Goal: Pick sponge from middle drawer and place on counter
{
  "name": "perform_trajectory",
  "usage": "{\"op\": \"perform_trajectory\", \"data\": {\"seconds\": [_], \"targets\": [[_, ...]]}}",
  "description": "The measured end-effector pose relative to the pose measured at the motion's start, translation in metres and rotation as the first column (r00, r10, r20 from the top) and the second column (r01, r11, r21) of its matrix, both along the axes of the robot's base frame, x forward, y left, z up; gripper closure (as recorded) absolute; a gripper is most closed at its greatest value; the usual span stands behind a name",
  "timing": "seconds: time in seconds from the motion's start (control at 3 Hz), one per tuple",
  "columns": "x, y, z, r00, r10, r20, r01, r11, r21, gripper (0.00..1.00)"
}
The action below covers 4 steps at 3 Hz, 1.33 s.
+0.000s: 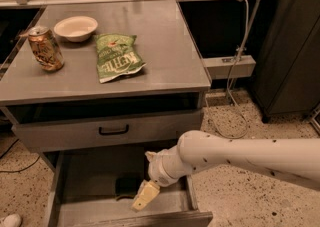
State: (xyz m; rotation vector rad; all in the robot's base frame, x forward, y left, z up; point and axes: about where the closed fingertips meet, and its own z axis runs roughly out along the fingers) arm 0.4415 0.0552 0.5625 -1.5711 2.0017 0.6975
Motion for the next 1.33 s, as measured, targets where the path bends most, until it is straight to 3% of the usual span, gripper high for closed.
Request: {"op": "perform_trajectory", "data": {"seconds": [0.33,1.0,1.33], "targets": [[0.029,0.027,-0.039,0.9973,0.063,0.039,-0.064,0.998,0.021,0.0],[0.03,0.028,-0.043,0.9958,0.078,0.049,-0.078,0.997,0.007,0.0],[0.042,0.019,-0.068,0.9967,0.055,0.059,-0.056,0.998,0.005,0.0]]}}
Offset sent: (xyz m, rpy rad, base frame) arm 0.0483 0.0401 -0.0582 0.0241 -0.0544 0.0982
